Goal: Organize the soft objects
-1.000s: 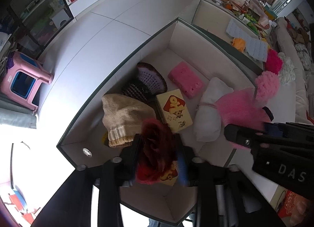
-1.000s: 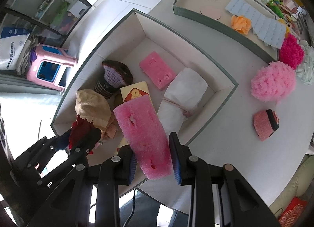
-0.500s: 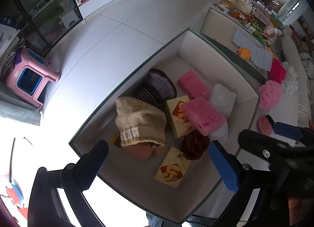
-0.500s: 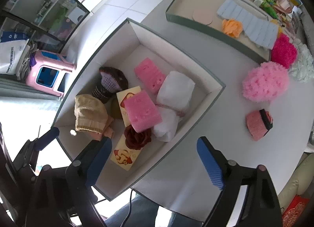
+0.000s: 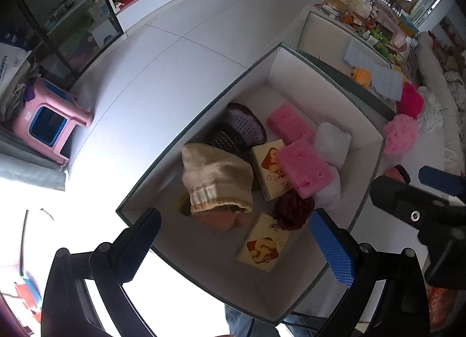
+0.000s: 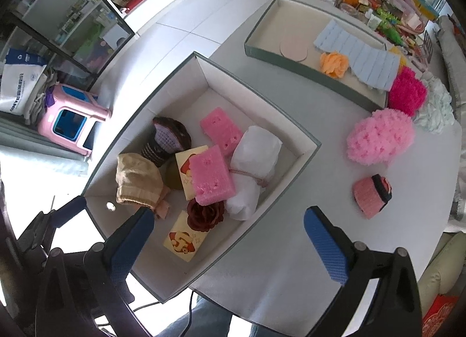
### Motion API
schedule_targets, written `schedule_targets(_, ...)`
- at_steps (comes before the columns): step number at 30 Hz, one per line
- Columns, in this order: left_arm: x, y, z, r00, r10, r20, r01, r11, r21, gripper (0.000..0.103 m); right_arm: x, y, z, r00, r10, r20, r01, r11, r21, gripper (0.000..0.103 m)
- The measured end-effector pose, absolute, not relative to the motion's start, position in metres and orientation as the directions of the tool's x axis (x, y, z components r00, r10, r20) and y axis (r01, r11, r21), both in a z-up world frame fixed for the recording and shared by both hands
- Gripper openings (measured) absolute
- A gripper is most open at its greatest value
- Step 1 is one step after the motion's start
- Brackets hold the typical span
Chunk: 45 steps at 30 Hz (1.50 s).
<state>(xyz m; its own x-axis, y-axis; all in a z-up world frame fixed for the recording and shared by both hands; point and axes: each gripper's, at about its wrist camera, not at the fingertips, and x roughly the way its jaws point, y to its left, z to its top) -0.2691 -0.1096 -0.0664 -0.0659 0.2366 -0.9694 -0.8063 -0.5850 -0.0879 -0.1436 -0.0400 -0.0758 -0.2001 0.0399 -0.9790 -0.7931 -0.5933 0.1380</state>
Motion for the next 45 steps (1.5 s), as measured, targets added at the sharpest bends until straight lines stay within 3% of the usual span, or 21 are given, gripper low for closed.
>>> schedule_targets(18,-0.254,-0.12,-0.051,-0.136,0.263,-0.955,-0.848,-0.529,-0.025,0.103,-0.147,-0.056,-0.056,-0.151,0.138,-0.979,-0.744,-0.668,0.021,0.103)
schedule_targets(45,-0.256,-0.119,-0.046,-0.158,0.255,-0.954,-0.859,-0.511,0.006,0.103,-0.146,-0.062,-0.049,-0.15,0.152,-0.977,-0.753,-0.658,0.013,0.103)
